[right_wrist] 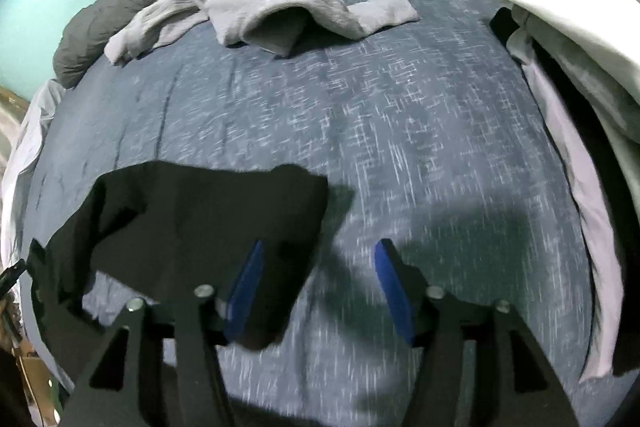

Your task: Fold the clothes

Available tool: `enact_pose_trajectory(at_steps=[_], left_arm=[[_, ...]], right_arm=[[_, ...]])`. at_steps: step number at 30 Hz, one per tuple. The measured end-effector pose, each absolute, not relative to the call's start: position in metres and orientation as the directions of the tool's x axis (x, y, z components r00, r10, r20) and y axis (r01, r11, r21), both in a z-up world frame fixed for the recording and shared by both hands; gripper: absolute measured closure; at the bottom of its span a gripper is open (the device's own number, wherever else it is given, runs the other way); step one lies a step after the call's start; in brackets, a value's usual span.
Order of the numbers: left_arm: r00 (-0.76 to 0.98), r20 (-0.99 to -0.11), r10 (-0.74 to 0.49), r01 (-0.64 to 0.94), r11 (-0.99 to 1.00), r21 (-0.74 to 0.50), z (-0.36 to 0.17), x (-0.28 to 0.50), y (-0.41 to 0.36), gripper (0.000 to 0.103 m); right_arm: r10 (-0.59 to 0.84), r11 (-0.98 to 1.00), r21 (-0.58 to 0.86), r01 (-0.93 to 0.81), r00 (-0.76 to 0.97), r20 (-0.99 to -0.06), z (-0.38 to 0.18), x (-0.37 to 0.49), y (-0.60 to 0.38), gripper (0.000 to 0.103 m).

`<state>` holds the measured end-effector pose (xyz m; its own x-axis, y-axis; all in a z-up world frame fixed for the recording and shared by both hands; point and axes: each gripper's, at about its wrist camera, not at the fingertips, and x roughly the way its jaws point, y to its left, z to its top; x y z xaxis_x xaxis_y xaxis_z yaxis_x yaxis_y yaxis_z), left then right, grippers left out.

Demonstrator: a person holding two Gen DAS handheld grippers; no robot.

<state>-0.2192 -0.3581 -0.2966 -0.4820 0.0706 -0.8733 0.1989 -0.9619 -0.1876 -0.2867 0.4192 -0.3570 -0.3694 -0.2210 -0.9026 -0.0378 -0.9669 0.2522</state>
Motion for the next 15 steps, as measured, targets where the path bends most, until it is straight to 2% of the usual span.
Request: enact_pose_trajectory(at_steps=[4,11,15], left_arm=[[-0.478,-0.877,0.056,0.207,-0.963,-0.174,-0.300,-0.234,-0.359,0.035],[-0.452,-0.890,0.061,0.245,-0.951,-0.189,-0.317,-0.252,-0.366,0.035],[-0.447,-0.892,0.073,0.247,-0.948,-0.201,-0.323,-0.254,-0.367,0.035]], right_arm=[[-0.235,-0.963,0.266,-0.037,-0.362,-0.902,-0.369,-0.300,0.415,0.044],[-0.268,-0.960,0.281,0.014,-0.348,-0.898,-0.384,-0.314,0.396,0.045],[-0.277,-0.959,0.278,0.052,-0.357,-0.892,-0.387,-0.315,0.389,0.061]])
